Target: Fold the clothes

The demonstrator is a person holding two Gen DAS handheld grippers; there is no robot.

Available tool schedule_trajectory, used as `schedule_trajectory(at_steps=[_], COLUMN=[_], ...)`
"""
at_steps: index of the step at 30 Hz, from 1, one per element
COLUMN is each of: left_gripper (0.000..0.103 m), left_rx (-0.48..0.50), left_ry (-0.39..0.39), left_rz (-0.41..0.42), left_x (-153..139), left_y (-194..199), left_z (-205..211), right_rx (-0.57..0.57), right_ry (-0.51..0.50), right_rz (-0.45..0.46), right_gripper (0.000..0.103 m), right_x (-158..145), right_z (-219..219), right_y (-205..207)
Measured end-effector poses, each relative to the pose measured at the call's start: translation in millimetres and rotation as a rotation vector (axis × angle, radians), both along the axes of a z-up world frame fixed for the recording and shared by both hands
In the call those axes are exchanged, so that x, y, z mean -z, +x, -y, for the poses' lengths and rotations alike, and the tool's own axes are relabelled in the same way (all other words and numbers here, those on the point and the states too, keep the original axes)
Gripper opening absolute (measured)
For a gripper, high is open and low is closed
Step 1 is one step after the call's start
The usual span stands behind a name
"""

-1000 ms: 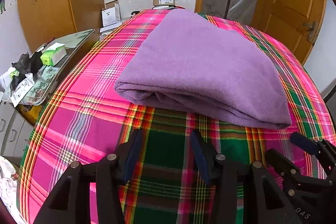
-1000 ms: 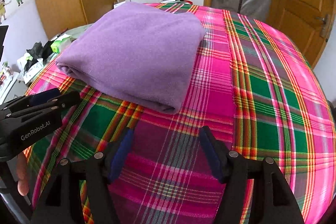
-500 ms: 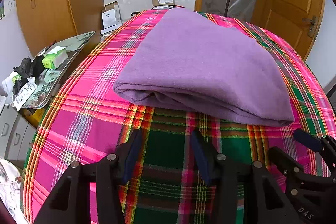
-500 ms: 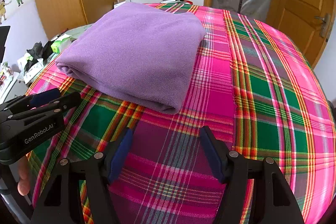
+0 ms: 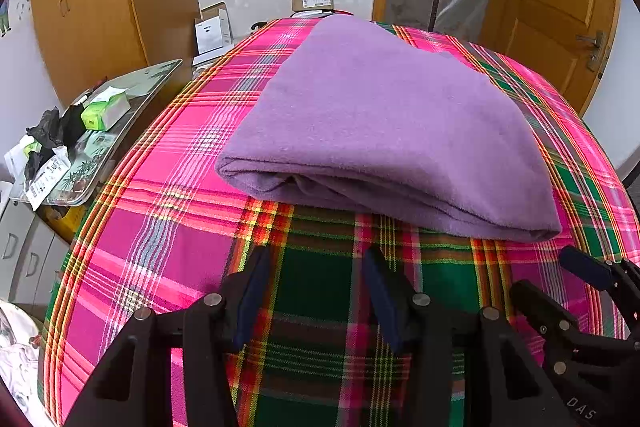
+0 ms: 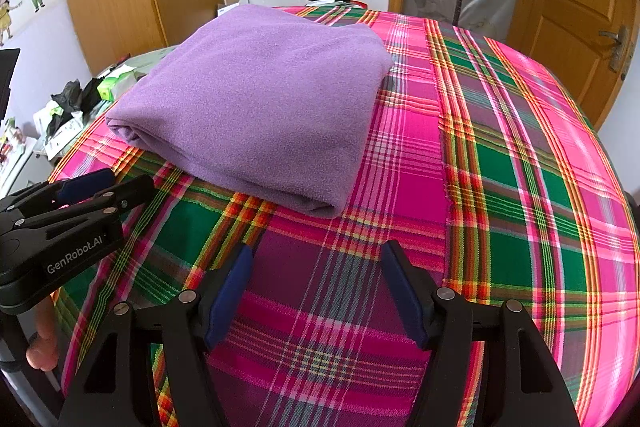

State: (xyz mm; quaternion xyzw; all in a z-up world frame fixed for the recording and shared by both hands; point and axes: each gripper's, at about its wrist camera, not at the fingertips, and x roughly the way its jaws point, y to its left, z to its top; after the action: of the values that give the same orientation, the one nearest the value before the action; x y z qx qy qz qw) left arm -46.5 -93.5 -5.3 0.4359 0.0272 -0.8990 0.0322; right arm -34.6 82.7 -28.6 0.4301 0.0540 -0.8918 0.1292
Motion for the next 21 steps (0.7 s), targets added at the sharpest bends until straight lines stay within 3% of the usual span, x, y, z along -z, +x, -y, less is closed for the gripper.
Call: schedule_trajectory(at_steps=[21], left_gripper=[0.049], left_rx=[0.001], left_ry=[-0.003], left_rz=[-0.002], left_x=[0.2], left_y=[1.5], left_z=[0.7], right_rx=[-0.001], right_ry=[-0.001], right_rz=[0.0], right_gripper=[0.07], right_x=[-0.2], right_z=[0.4], right_y=[-2.4])
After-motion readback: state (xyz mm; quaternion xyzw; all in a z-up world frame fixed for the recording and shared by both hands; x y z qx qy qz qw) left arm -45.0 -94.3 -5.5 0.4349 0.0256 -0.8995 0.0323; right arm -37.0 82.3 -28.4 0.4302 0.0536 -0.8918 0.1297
